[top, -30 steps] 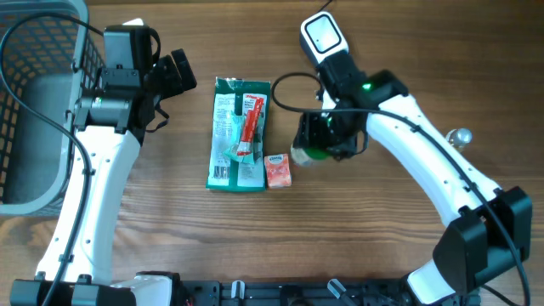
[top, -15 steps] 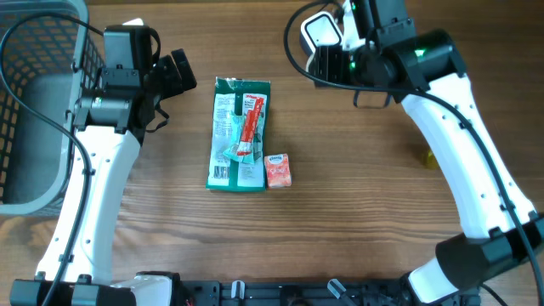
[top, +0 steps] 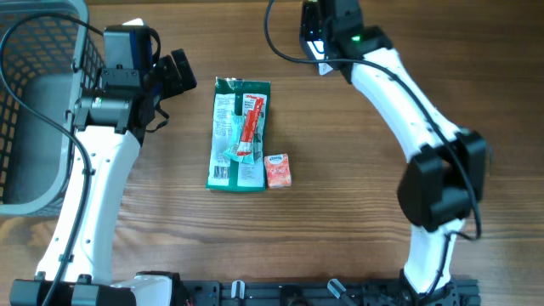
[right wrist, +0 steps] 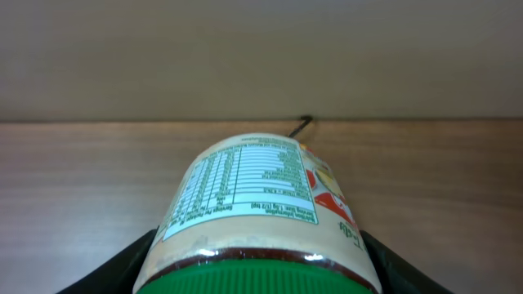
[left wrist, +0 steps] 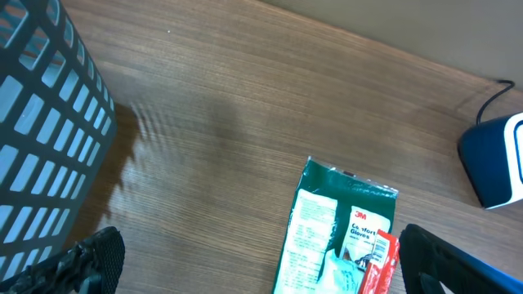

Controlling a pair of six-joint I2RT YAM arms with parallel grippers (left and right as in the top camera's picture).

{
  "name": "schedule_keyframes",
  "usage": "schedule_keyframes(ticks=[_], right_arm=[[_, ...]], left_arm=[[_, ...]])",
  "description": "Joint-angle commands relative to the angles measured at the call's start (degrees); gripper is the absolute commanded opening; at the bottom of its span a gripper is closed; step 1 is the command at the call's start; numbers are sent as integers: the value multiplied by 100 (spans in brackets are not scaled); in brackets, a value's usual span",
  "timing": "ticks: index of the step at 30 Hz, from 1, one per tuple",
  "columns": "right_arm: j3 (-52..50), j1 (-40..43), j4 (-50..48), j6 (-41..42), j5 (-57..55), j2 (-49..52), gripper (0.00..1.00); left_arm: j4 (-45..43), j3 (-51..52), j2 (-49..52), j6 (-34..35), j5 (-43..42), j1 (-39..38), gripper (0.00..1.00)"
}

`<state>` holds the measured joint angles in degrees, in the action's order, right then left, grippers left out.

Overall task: Scan the item barcode
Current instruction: 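Carry the jar up to the scanner window and hold it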

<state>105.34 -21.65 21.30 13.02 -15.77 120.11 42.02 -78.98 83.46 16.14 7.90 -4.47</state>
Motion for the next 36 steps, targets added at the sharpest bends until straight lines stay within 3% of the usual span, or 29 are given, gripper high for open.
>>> schedule_keyframes(ticks=[1, 7, 13, 25, 29, 33, 36], right_arm=[[0, 83, -426, -101, -247, 367, 4], [0, 229, -973, -83, -243, 605, 4], [0, 278, -1099, -85, 334, 704, 4], [0, 299, -1185, -114, 317, 898, 4], [4, 297, -1207, -129, -87, 531, 4], [4, 297, -1187, -774, -140, -275, 4], [4, 299, -715, -835, -138, -988, 4]], left_arm=[[-15, -70, -15, -94, 55, 20, 100], [-15, -70, -15, -94, 55, 20, 100], [-15, -70, -15, -94, 55, 20, 100], [-15, -70, -15, -94, 55, 20, 100], [-15, -70, -15, -94, 55, 20, 100], [-15, -70, -15, -94, 55, 20, 100], [-15, -70, -15, -94, 55, 20, 100]])
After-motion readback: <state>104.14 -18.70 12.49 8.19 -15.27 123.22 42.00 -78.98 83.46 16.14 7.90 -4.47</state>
